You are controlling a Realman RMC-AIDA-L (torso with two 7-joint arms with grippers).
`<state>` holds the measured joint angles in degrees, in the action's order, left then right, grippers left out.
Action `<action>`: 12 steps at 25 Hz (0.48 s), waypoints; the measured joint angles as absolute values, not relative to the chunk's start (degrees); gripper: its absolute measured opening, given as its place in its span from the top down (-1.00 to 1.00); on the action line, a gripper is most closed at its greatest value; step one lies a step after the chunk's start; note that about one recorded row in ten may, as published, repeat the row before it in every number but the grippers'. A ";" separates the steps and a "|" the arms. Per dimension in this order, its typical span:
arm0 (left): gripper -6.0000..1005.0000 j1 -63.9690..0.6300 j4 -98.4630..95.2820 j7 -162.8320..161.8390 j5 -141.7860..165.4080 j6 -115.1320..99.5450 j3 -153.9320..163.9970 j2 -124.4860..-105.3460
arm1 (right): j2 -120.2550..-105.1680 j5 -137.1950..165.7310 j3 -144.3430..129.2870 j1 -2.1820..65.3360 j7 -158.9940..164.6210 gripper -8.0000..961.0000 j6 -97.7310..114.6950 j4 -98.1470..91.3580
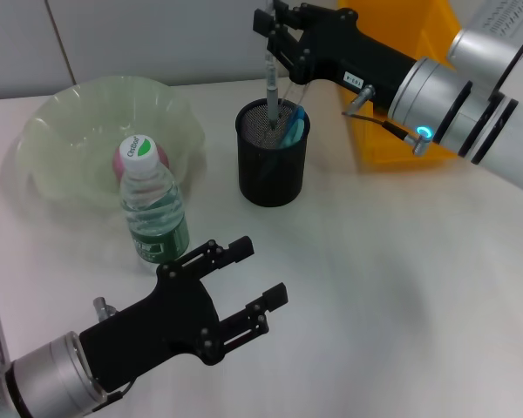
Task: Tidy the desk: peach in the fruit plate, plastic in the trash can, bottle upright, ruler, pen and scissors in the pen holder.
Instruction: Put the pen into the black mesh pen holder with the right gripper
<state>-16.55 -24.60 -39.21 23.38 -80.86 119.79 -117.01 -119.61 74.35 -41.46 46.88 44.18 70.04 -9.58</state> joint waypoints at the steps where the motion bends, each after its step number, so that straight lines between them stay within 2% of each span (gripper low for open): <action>1: -0.36 -16.54 -24.60 -39.23 23.38 -81.07 119.79 -116.84 | -119.62 74.43 -41.81 46.89 44.25 0.37 70.00 -9.58; 8: -0.36 -16.86 -24.61 -39.77 23.40 -81.35 119.80 -116.35 | -119.62 74.43 -42.81 46.39 45.51 0.35 70.17 -9.78; 12: -0.36 -16.99 -24.62 -39.87 23.79 -81.99 120.05 -115.72 | -119.24 74.72 -43.27 44.51 49.89 0.03 73.38 -11.90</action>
<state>-16.99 -24.62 -39.87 23.79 -81.99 120.05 -115.72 -119.24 74.72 -43.27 44.51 49.89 73.38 -11.90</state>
